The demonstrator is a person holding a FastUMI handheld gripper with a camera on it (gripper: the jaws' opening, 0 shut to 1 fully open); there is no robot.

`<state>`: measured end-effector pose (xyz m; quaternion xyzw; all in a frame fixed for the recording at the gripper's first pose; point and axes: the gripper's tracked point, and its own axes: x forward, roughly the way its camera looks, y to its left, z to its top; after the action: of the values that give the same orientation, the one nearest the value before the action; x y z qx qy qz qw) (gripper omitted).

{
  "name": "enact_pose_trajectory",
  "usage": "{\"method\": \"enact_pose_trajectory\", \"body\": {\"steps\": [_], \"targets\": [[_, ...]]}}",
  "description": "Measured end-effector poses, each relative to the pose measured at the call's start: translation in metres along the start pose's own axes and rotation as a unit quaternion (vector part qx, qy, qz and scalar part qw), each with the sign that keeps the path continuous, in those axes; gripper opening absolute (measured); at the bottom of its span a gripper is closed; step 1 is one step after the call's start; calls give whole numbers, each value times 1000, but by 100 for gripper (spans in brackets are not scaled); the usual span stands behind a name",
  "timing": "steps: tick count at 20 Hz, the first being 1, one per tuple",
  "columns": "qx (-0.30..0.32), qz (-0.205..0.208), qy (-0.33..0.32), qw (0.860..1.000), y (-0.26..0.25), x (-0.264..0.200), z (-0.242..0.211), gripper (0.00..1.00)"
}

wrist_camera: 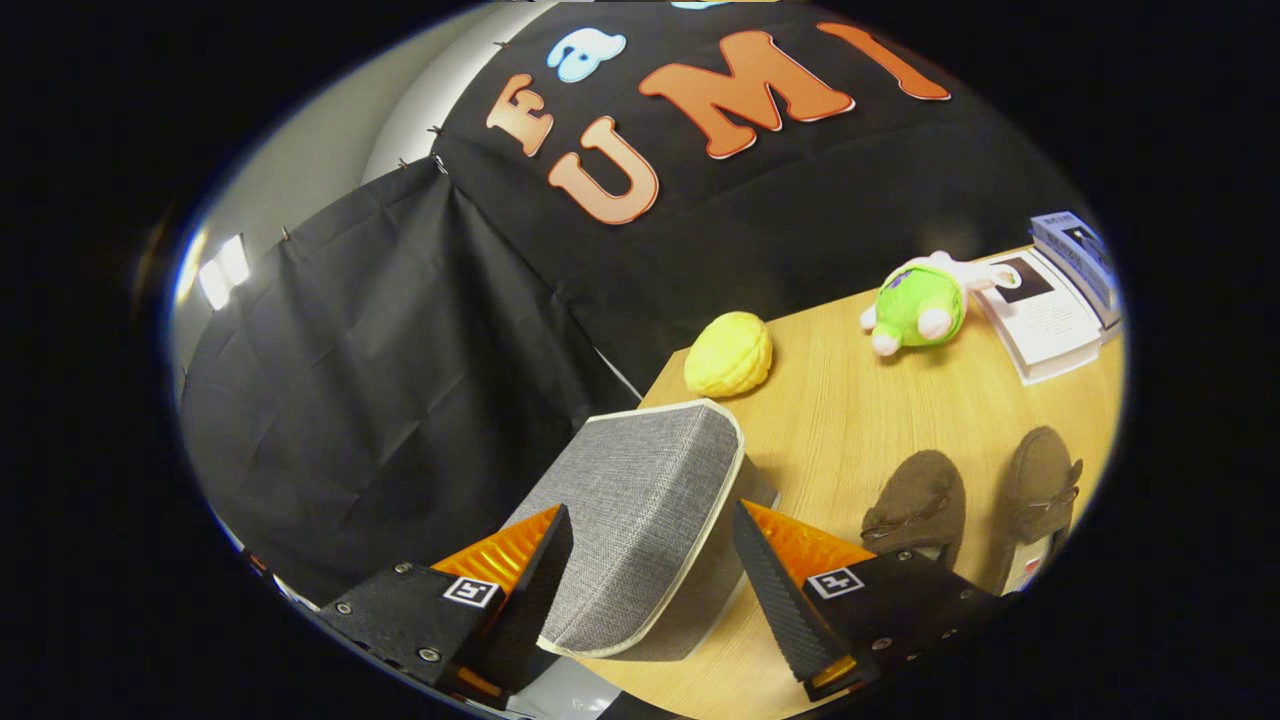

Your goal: Open the storage box then place both shoes into the box .Put the left shoe in first, then the right shoe, with the right side of both shoes facing outward in a uniform manner.

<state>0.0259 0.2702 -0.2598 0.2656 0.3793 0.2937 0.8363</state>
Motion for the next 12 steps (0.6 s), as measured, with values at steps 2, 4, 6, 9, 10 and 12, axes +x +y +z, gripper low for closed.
{"method": "enact_pose_trajectory", "body": {"steps": [2, 4, 6, 9, 10, 12], "targets": [[17, 18, 19, 1000, 2, 9, -10, 96], [40, 21, 26, 999, -1, 18, -17, 96], [50, 21, 25, 998, -7, 31, -18, 96], [76, 43, 36, 996, -5, 47, -28, 96], [85, 48, 40, 994, -4, 50, -31, 96], [100, 48, 40, 993, -6, 56, -36, 96]]}}
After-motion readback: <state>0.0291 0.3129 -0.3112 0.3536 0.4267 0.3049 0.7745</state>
